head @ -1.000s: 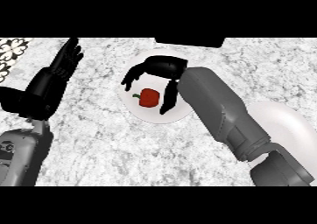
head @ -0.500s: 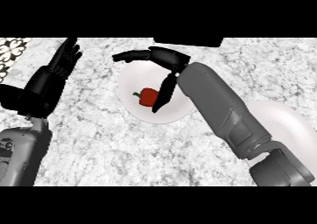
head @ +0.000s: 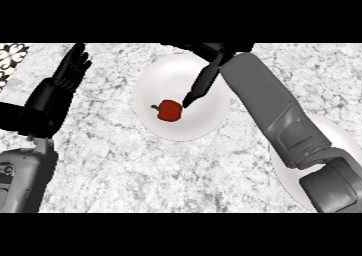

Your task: Pick the bell pepper from the plate and place it in the plate

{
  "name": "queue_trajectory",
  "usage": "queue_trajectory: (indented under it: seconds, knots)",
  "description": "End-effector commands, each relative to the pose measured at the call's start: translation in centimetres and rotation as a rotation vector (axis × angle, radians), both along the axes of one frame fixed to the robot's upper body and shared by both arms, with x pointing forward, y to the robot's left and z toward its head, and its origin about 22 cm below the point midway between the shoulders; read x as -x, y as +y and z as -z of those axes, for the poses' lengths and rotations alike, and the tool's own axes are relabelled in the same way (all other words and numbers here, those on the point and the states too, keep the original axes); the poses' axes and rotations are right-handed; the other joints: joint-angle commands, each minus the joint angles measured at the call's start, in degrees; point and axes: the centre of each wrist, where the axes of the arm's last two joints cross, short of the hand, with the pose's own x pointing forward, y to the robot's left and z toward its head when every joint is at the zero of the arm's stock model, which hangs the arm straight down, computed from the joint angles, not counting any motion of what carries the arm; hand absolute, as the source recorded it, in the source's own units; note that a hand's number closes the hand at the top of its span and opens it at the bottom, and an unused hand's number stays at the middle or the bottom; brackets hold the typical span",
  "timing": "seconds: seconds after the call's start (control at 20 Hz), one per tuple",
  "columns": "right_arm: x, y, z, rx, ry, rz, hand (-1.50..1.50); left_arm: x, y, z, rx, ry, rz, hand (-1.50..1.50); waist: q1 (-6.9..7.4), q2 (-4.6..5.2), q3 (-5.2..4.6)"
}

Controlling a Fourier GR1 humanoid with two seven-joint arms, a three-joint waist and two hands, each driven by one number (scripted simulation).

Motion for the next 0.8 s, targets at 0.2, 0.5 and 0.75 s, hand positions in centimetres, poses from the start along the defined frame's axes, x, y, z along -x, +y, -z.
queue_trajectory:
  seconds: [0.2, 0.5, 0.75]
  knots:
    - [-1.4, -6.9, -2.0, -0.096, 0.028, -0.019, -1.5, -0.1, -1.0, -0.4, -0.004, -0.01, 0.018, 0.0, 1.23, 1.2, 0.13]
    - [-1.7, -11.0, -3.5, -0.071, 0.002, 0.014, -1.5, 0.4, -1.5, 0.0, 0.005, -0.025, 0.048, 0.0, 2.37, 1.76, 0.2]
    - [-1.7, -12.5, -4.6, -0.059, -0.023, 0.052, -1.5, -0.4, -2.3, -1.5, 0.02, -0.051, 0.061, 0.0, 3.31, 2.76, 0.33]
